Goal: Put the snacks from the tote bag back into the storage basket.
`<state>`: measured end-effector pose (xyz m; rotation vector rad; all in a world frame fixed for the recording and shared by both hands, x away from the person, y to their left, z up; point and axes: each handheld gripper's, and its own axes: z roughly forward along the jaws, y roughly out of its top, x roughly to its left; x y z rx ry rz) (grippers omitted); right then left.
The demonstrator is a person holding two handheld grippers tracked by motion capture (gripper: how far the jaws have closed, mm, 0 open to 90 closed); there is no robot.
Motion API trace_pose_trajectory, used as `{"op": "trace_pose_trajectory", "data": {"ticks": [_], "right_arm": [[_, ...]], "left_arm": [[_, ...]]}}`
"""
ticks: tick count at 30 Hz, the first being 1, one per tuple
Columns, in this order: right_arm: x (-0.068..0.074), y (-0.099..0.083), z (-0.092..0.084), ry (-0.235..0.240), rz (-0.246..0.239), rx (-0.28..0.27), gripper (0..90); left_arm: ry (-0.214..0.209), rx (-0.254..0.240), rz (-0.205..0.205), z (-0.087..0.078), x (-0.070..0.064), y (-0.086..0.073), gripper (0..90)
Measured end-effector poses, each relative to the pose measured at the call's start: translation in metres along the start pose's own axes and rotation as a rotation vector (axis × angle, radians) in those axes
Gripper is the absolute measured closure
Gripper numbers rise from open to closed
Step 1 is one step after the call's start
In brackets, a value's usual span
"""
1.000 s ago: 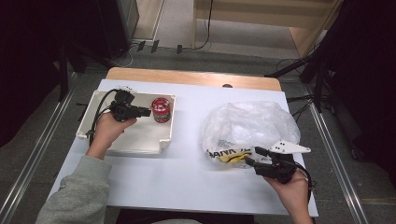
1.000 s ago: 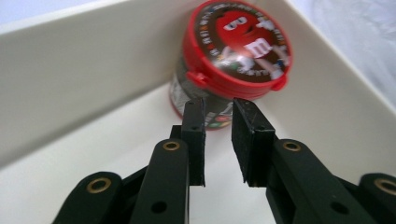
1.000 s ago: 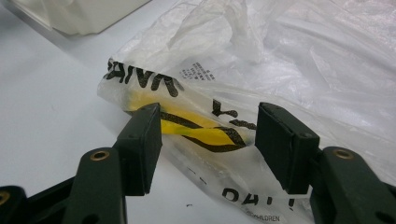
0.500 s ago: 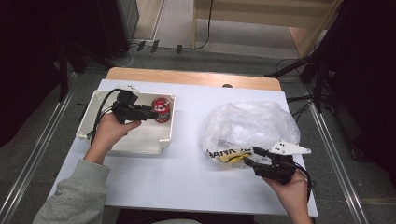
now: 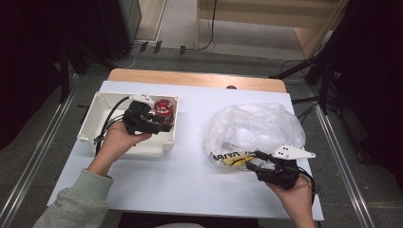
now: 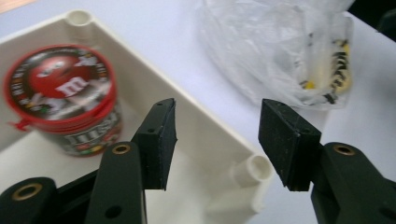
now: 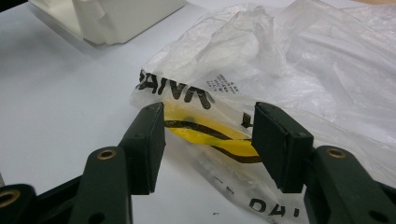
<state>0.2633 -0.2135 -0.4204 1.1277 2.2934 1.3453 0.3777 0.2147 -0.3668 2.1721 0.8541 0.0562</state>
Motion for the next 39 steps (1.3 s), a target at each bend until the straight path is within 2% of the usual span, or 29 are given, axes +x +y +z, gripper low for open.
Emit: {"op": "trace_pose_trajectory", "data": {"ticks": [7,14,22,26,39], "right_arm": [[0.002,0.001,0.002,0.006,-0.004,0.001,45.9],[0.003,0.001,0.003,0.008,-0.005,0.005,45.5],[0.005,0.001,0.005,0.014,-0.01,0.01,45.0],[0.006,0.001,0.006,0.015,-0.011,0.01,44.9],[0.01,0.002,0.008,0.023,-0.021,0.016,44.8]], "left_arm": [[-0.043,-0.002,0.04,0.008,-0.023,0.0,43.9],[-0.058,0.01,0.087,0.016,-0.042,-0.001,43.6],[-0.074,0.038,0.129,0.028,-0.056,-0.005,43.4],[-0.089,0.031,0.135,0.033,-0.061,-0.006,43.4],[-0.115,0.052,0.177,0.045,-0.078,-0.008,43.0]]}}
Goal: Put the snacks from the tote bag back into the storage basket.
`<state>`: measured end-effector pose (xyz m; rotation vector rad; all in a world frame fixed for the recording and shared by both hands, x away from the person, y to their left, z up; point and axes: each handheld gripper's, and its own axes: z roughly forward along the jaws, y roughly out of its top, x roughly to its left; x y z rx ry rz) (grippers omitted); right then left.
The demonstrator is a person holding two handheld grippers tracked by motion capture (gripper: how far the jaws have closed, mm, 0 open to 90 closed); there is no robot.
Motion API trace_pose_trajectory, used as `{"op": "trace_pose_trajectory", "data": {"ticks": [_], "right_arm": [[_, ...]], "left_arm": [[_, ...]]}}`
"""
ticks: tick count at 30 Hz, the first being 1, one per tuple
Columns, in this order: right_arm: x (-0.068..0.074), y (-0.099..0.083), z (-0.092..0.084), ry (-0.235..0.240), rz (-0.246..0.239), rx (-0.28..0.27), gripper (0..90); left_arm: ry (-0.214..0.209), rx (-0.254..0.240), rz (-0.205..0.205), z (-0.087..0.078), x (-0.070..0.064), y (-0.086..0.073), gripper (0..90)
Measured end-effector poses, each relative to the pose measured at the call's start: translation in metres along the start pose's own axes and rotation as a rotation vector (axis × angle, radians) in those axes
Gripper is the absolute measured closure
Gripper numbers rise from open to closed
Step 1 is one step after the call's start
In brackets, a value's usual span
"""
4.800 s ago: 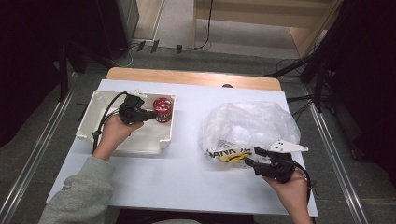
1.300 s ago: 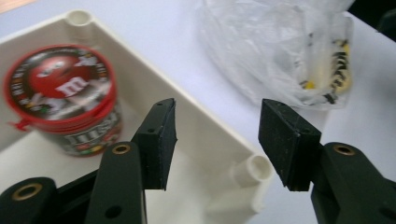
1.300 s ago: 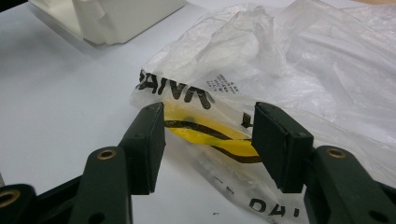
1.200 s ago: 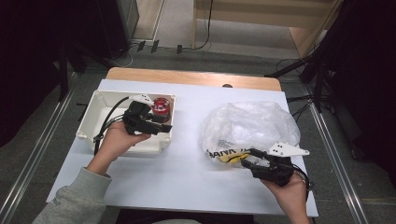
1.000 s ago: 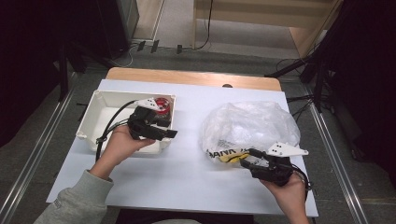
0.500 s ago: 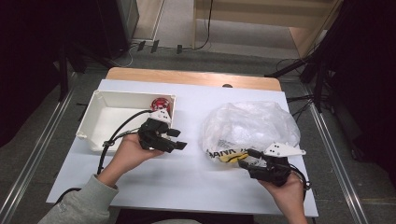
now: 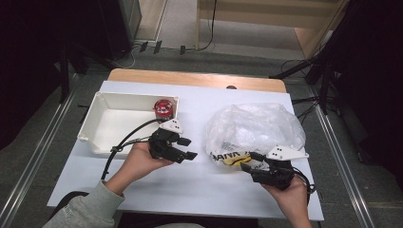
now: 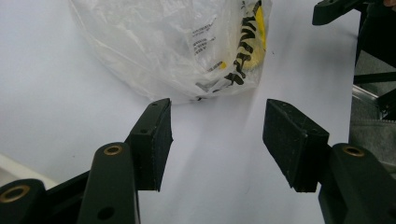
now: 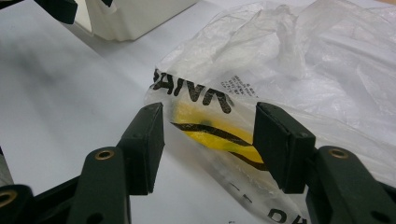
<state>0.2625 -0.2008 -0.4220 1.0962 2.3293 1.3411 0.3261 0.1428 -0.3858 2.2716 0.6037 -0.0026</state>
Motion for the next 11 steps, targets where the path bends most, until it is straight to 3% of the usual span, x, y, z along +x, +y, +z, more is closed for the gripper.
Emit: {"op": "trace_pose_trajectory", "data": {"ticks": [11], "right_arm": [[-0.0001,-0.0002,0.0005,0.0,-0.003,0.003,44.8]], "left_arm": [[-0.016,0.011,0.015,0.0059,-0.0054,0.0001,40.6]]}}
